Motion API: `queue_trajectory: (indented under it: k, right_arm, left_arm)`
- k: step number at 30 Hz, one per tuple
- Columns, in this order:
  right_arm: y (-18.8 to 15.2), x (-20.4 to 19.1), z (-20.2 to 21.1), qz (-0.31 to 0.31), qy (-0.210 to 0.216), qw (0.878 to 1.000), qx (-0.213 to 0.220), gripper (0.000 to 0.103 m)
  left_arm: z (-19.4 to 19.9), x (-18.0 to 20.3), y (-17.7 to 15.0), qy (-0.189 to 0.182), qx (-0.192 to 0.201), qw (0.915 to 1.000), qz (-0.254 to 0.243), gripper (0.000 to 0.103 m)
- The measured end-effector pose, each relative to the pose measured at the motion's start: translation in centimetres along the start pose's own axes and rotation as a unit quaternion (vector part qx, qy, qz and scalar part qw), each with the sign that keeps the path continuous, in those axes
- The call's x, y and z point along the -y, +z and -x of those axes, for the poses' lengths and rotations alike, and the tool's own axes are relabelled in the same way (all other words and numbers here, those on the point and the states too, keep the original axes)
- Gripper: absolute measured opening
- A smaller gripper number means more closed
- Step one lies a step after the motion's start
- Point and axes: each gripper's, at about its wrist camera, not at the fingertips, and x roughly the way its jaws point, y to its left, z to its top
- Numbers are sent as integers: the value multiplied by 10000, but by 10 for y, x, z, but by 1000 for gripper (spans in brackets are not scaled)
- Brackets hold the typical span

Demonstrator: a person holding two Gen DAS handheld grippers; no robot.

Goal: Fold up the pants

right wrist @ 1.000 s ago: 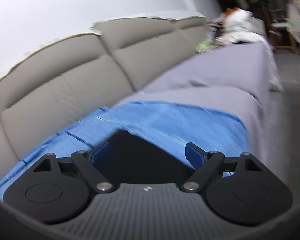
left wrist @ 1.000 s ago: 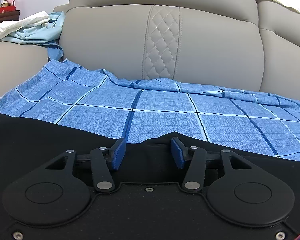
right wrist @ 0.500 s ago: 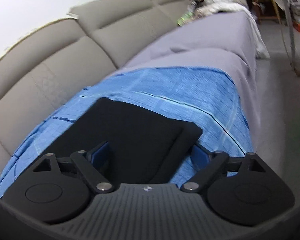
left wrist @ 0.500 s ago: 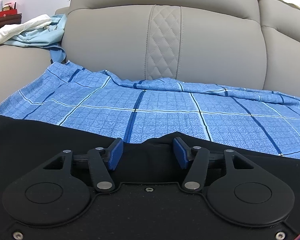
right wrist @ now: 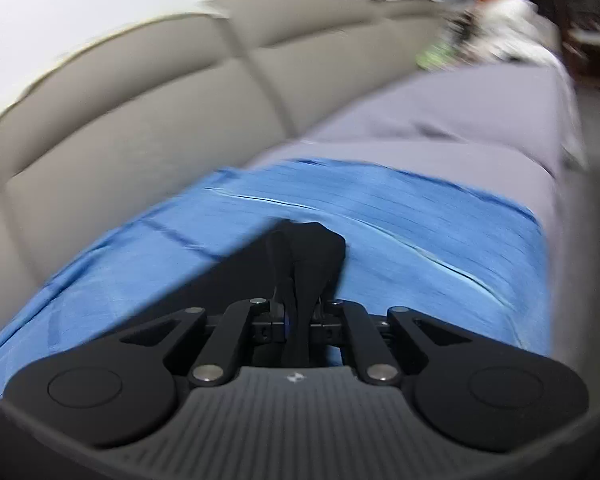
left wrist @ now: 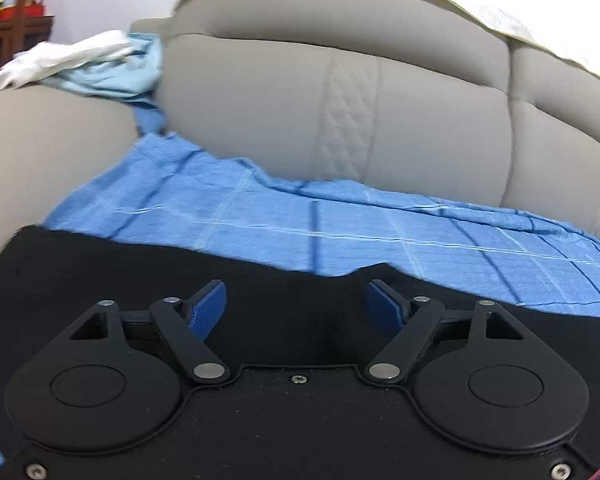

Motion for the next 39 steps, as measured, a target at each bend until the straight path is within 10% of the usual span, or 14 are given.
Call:
queue_trajectory:
  k: [6,11,14,17,23,27,33,39]
  right_arm:
    - [-25,-169,29,1382,1526,9785,-124,9]
    - [-128,-312,82,2647,3330,9011,-839,9]
    - [-196,-355,109,3429,3786,8517,-1170,10]
    - [-236,-366,123,3675,3973,8279,-1470,9]
    - [-248,-363,142,3870,3934,8263,-1126,11]
    - [-246,-354,142,3798,4052,8243,-1096,79]
    - [-236,-309,160,3610,4182,8290,-871,89]
    - [-225,-241,166,3588,3285,8730,-359,90]
  left_arm:
    - [7,-59,-23,140,82,9991,403,76]
    - [16,-84,-10,155,233,9967,757,76]
    - [24,-93,-6,158,374,9958,826,77]
    - [29,-100,-7,16,384,9943,998,77]
    - [28,-93,-12,-221,333,9938,1039,78]
    - [31,-89,-17,-580,235,9918,1114,79]
    - [40,-84,-27,-1526,-19,9775,1459,82]
    - [58,-59,-45,-1615,-79,9821,970,82]
